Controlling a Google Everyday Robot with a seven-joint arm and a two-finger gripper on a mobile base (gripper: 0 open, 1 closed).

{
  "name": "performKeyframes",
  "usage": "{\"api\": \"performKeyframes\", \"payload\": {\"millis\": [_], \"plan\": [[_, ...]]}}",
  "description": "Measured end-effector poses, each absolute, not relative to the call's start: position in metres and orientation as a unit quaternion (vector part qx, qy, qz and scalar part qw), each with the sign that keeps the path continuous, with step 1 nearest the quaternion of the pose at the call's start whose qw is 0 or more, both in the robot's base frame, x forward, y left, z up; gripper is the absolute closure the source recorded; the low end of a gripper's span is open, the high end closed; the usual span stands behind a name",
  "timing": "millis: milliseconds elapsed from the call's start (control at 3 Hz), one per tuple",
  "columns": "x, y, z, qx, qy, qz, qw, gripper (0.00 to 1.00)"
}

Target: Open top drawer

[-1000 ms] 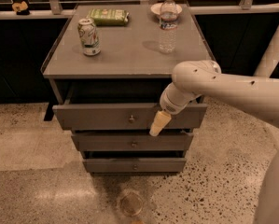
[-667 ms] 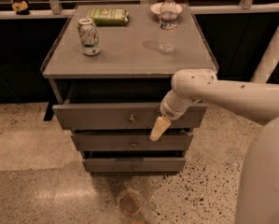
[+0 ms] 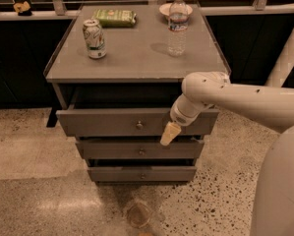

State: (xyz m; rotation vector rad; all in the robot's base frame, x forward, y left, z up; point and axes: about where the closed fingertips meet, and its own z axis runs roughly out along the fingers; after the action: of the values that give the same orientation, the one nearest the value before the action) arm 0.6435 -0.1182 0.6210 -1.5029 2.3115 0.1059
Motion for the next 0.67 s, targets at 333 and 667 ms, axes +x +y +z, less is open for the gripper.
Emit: {"api": "performKeyframes", "payload": {"millis": [333, 667], "plan": [[0.6418, -0.1185, 0.6241, -0.534, 0.822, 0.037, 0.193, 0.39], [0.6432, -0.1187, 0.6318, -0.534, 0.822, 0.037, 0.193, 0.63]]}}
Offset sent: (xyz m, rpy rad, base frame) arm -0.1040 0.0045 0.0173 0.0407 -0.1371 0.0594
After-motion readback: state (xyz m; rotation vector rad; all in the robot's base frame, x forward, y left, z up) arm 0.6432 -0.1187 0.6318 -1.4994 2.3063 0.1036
